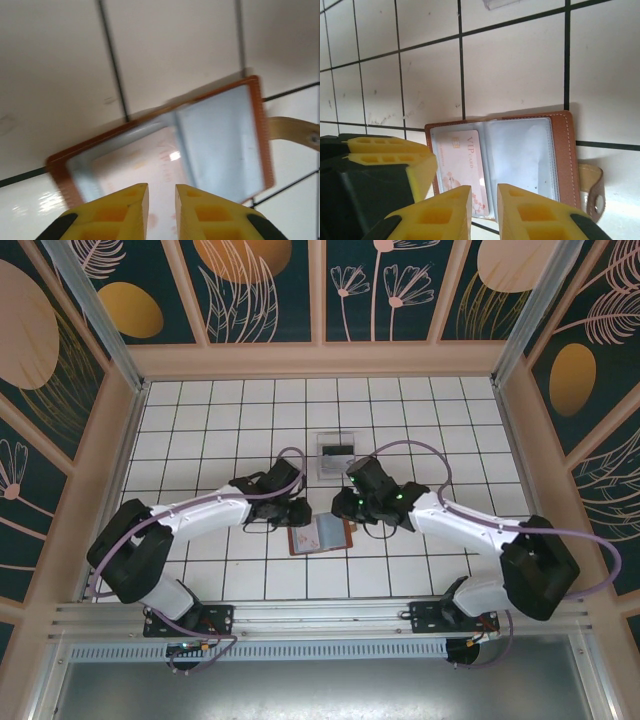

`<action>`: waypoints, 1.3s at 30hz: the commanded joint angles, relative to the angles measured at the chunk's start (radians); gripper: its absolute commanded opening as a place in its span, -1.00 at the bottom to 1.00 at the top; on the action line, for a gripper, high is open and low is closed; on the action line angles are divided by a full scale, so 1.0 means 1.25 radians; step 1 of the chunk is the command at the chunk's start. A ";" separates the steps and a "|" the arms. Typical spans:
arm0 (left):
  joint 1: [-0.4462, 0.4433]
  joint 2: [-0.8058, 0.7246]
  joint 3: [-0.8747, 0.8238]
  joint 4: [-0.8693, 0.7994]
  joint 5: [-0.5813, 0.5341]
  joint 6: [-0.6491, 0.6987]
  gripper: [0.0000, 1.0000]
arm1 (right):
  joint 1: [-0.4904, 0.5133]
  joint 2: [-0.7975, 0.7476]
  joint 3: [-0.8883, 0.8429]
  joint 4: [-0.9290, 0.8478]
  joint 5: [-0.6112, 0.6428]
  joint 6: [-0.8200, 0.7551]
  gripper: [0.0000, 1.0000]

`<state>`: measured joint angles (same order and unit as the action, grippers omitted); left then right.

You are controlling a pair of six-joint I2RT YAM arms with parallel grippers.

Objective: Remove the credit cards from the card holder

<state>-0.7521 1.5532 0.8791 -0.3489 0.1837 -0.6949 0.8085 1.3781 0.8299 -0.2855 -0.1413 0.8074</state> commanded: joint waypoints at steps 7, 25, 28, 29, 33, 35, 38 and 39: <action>0.018 -0.041 -0.098 0.026 -0.011 -0.068 -0.54 | 0.004 0.127 0.069 0.046 -0.106 -0.058 -0.62; 0.018 -0.003 -0.127 0.066 0.001 -0.063 -0.60 | 0.013 0.222 0.060 0.088 -0.157 -0.060 -0.72; 0.019 0.006 -0.124 0.061 -0.004 -0.057 -0.61 | 0.012 0.225 0.047 0.099 -0.163 -0.057 -0.72; 0.019 0.010 -0.123 0.060 -0.006 -0.054 -0.61 | 0.012 0.229 0.044 0.102 -0.167 -0.057 -0.72; 0.019 0.029 -0.116 0.046 -0.020 -0.040 -0.60 | 0.014 0.235 0.035 0.117 -0.174 -0.049 -0.73; 0.019 0.037 -0.112 0.040 -0.025 -0.035 -0.60 | 0.013 0.235 0.029 0.121 -0.171 -0.045 -0.73; 0.019 0.043 -0.110 0.038 -0.025 -0.032 -0.60 | 0.013 0.236 0.020 0.129 -0.170 -0.042 -0.73; 0.020 0.045 -0.111 0.037 -0.024 -0.031 -0.61 | 0.014 0.237 0.017 0.130 -0.169 -0.042 -0.73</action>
<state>-0.7326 1.5677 0.7464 -0.2691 0.1780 -0.7597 0.8200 1.6600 0.8688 -0.1516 -0.3428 0.7422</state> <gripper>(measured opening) 0.197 0.136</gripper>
